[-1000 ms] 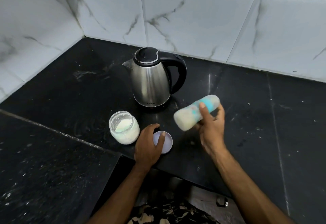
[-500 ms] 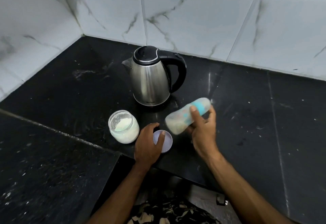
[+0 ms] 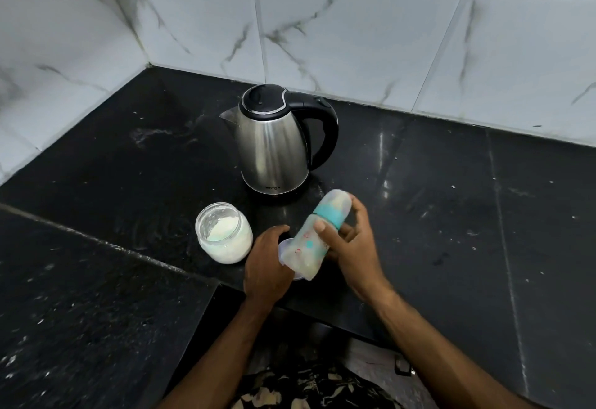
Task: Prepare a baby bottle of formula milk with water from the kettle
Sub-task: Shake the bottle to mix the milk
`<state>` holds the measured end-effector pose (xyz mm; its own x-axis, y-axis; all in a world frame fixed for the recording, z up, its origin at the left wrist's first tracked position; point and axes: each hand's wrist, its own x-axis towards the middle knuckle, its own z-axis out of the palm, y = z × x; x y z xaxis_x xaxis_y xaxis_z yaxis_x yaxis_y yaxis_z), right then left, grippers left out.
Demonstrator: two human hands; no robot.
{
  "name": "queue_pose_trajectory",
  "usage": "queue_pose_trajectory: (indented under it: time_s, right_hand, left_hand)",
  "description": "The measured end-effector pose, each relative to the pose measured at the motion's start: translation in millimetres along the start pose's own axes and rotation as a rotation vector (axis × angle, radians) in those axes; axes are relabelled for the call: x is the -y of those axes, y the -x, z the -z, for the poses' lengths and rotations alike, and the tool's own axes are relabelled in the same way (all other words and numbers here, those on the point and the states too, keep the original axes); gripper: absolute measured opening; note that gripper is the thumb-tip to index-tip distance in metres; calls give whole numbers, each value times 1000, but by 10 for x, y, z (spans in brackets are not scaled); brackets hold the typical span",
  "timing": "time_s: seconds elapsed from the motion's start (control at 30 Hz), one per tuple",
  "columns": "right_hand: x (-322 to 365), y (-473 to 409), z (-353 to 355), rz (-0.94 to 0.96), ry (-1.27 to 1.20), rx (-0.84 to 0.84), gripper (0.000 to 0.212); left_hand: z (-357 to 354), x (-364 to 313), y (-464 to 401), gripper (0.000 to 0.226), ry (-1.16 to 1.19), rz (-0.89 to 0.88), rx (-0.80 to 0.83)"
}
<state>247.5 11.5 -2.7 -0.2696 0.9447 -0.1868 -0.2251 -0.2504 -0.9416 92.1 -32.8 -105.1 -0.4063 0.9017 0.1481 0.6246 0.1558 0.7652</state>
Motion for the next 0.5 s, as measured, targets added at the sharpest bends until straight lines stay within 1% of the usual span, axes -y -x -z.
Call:
queue_pose_trajectory:
  time_s: [0.03, 0.07, 0.1, 0.17, 0.2, 0.23, 0.27, 0.37, 0.4, 0.43, 0.5]
  right_hand:
    - [15, -19, 15, 19, 15, -3, 71]
    - [54, -59, 35, 41, -14, -46, 70]
    - [110, -109, 61, 49, -73, -113, 69]
    - [209, -211, 115, 44, -222, -266, 58]
    - [228, -232, 126, 40, -277, -310, 54]
    - [214, -225, 129, 32, -290, -315, 53]
    - [184, -186, 120, 22, -265, -285, 55]
    - [77, 1, 112, -6, -47, -80, 66]
    - [79, 23, 132, -4, 5, -46, 68]
    - [93, -3, 167, 5, 10, -69, 67]
    - [153, -127, 251, 16, -135, -232, 59]
  left_hand:
    - [-5, 9, 1, 58, -7, -9, -9]
    - [-8, 4, 12, 54, -9, -26, -32]
    - [-8, -16, 24, 51, -7, -38, -58]
    - [-12, -52, 39, 48, -9, -41, -84]
    - [-13, -65, 43, 48, -12, -40, -86]
    - [-20, -55, 42, 48, -14, -40, -84]
    - [-17, -44, 39, 49, -16, -38, -76]
    - [-15, -14, 22, 50, -9, -41, -44]
    - [-12, -22, 25, 50, -4, -33, -41]
    - [-13, -27, 29, 49, -7, -32, -51]
    - [-12, -43, 35, 48, -17, -32, -76]
